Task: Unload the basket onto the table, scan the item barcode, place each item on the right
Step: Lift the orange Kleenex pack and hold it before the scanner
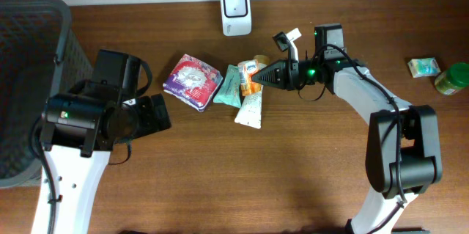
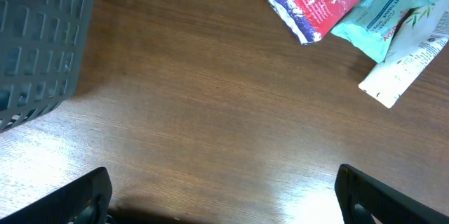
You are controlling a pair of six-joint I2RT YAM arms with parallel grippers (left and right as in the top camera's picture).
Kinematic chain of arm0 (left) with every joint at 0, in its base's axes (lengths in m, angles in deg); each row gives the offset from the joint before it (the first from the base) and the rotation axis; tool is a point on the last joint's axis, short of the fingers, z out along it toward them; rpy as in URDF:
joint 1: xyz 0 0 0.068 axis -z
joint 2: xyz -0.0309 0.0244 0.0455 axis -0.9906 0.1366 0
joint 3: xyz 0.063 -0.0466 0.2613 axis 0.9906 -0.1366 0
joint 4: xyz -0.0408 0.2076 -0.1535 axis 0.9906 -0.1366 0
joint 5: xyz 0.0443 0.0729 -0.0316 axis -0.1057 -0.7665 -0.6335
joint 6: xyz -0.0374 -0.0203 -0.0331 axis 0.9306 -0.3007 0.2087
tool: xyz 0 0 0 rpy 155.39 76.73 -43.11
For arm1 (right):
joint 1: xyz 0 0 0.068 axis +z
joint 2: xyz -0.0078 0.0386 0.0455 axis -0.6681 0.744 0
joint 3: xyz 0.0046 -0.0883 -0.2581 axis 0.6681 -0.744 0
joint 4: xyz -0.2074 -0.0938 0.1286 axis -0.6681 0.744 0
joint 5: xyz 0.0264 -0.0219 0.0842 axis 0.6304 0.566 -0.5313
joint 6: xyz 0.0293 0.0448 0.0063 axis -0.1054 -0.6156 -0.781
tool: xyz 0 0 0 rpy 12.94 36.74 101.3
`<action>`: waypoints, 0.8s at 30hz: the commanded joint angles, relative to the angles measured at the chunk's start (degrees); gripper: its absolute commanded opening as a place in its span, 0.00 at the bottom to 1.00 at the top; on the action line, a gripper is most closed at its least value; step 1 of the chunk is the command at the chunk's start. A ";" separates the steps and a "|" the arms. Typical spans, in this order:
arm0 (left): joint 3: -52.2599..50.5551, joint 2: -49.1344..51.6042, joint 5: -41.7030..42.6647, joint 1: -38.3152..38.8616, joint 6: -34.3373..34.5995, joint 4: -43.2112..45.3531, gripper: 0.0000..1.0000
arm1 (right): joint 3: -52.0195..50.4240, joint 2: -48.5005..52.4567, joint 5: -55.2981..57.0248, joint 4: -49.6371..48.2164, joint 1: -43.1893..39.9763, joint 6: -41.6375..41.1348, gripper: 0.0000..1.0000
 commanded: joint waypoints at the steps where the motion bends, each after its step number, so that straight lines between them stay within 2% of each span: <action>1: 0.15 -0.24 -0.42 0.17 0.55 0.13 0.99 | 0.55 -1.03 -1.57 -0.20 0.31 0.83 0.04; 7: 0.15 -0.24 -0.44 0.17 0.55 0.13 0.99 | 0.55 -1.03 0.20 -0.17 0.31 0.50 0.04; 8: 0.15 -0.24 -0.44 0.17 0.52 0.13 0.99 | 0.55 -1.03 7.78 0.31 0.46 -4.11 0.04; 9: 0.15 -0.24 -0.44 0.17 0.55 0.13 0.99 | 0.55 -1.05 26.80 5.92 1.84 -8.87 0.04; 11: 0.15 -0.24 -0.42 0.17 0.55 0.13 0.99 | 0.85 -1.16 42.36 10.38 3.96 -10.01 0.04; 13: 0.15 -0.24 -0.42 0.17 0.52 0.13 0.99 | 7.74 -1.25 48.63 16.68 5.29 -9.99 0.04; 15: 0.15 -0.24 -0.42 0.17 0.52 0.13 0.99 | 12.33 -1.25 63.34 21.53 6.67 -9.92 0.04; 16: 0.15 -0.24 -0.42 0.17 0.55 0.13 0.99 | 15.82 -1.25 78.77 22.58 9.11 -9.55 0.04; 17: 0.15 -0.24 -0.44 0.17 0.55 0.13 0.99 | 17.00 -1.25 90.95 19.96 11.26 -8.74 0.04; 18: 0.15 -0.24 -0.44 0.17 0.52 0.13 0.99 | 16.96 -1.14 98.68 14.47 13.35 -2.56 0.04; 19: 0.15 -0.24 -0.44 0.17 0.52 0.13 0.99 | 16.83 -0.52 100.00 9.84 14.45 2.95 0.04; 20: 0.15 -0.24 -0.44 0.17 0.52 0.13 0.99 | 16.83 0.87 100.06 4.22 14.99 5.01 0.04; 24: 0.15 -0.24 -0.44 0.17 0.55 0.13 0.99 | 16.83 5.14 100.02 -9.38 15.04 5.86 0.04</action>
